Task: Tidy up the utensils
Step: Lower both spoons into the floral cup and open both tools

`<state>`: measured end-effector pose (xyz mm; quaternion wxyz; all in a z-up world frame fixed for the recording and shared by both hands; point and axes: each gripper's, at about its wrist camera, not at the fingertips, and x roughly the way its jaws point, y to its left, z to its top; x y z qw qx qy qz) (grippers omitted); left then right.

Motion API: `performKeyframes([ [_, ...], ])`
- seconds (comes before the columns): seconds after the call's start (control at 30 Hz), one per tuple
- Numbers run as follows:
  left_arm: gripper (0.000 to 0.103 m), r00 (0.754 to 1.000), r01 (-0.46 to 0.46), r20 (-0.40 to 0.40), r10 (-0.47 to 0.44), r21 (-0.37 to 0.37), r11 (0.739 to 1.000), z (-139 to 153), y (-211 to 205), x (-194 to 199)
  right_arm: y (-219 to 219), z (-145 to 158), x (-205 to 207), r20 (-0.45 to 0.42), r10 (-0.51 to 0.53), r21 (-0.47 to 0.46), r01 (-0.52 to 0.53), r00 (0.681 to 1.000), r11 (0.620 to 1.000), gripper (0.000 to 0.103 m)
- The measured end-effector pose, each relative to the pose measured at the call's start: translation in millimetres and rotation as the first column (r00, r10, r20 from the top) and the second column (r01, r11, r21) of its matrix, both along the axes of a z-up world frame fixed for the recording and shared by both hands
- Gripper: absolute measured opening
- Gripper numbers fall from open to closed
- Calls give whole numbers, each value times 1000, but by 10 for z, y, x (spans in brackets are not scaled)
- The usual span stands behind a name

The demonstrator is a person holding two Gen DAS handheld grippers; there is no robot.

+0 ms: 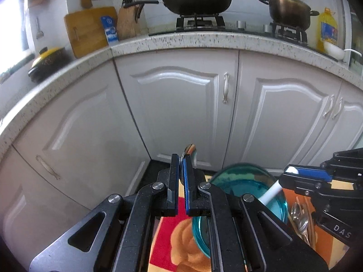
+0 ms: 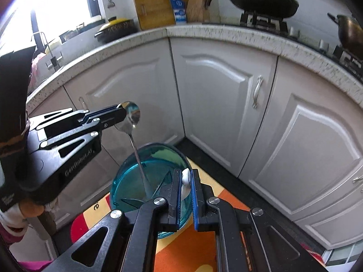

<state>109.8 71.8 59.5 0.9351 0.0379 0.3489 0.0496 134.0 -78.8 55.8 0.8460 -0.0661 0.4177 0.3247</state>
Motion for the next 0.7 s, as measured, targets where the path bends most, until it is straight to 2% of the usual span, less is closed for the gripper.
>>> performKeyframes([
  [0.13,3,1000,-3,-12,2,-23,1000,19,6,-10,-165,-38,9,-51,-35,76,39,998,996,8],
  [0.2,6,1000,-7,-27,6,-42,999,32,26,-4,-229,-4,-12,-48,-45,90,50,998,995,16],
  [0.27,22,999,-19,-30,17,-66,998,45,55,-14,-315,44,-67,-40,-58,105,62,997,993,24],
  [0.3,25,999,-22,-33,19,-80,997,56,74,-30,-357,61,-93,-40,-63,113,67,997,991,26],
  [0.53,35,1000,-16,-29,12,-163,986,182,129,-242,-588,103,-281,-53,-101,142,107,994,984,28],
  [0.7,36,1000,2,-30,-8,-200,980,237,72,-404,-674,124,-409,-67,-115,166,125,991,978,28],
])
